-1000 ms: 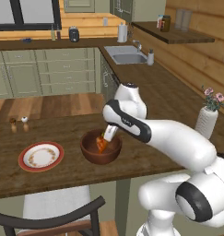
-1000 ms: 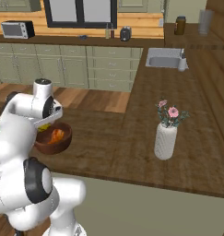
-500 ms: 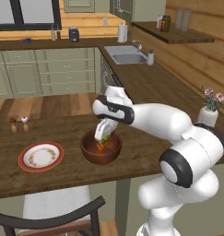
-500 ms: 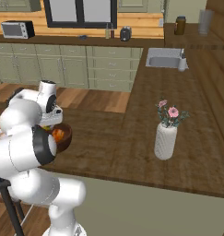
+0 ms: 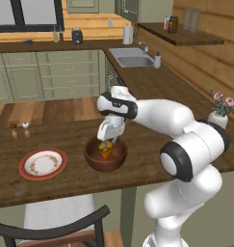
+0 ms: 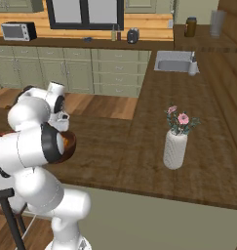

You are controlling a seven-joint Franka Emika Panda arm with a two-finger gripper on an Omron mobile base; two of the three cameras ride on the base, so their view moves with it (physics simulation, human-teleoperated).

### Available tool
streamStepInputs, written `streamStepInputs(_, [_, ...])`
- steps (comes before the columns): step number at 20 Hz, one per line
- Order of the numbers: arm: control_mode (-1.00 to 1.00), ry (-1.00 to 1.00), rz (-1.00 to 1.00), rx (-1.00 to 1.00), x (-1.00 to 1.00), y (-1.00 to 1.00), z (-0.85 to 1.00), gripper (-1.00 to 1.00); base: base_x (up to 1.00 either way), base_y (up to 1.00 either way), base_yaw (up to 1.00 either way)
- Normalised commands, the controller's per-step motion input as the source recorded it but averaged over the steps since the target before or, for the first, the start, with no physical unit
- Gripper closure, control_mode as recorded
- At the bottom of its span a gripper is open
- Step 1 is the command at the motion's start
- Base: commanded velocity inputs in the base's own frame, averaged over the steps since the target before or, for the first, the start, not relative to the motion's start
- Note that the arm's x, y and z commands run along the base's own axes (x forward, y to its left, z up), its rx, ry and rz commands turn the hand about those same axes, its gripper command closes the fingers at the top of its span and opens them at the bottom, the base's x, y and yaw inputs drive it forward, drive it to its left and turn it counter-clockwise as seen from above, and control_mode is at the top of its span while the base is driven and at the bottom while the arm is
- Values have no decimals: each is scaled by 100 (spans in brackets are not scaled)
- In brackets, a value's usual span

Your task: Pick the chicken drumstick and lemon from their plates and place them in the bowl. Then put the bowl in the fridge.

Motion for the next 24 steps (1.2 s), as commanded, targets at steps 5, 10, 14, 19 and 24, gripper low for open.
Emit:
streamStepInputs(5, [-100, -3, -15, -13, -4, -10, -28, -100, 0, 0, 0])
streamStepInputs(10, [-100, -14, -6, -6, 0, -9, 12, -100, 0, 0, 0])
streamStepInputs(14, [-100, -13, -4, -5, -8, -3, 46, -100, 0, 0, 0])
streamStepInputs(19, [-100, -16, -31, 1, -3, -42, -1, -100, 0, 0, 0])
streamStepInputs(24, [-100, -3, -40, 5, 11, -40, -33, -100, 0, 0, 0])
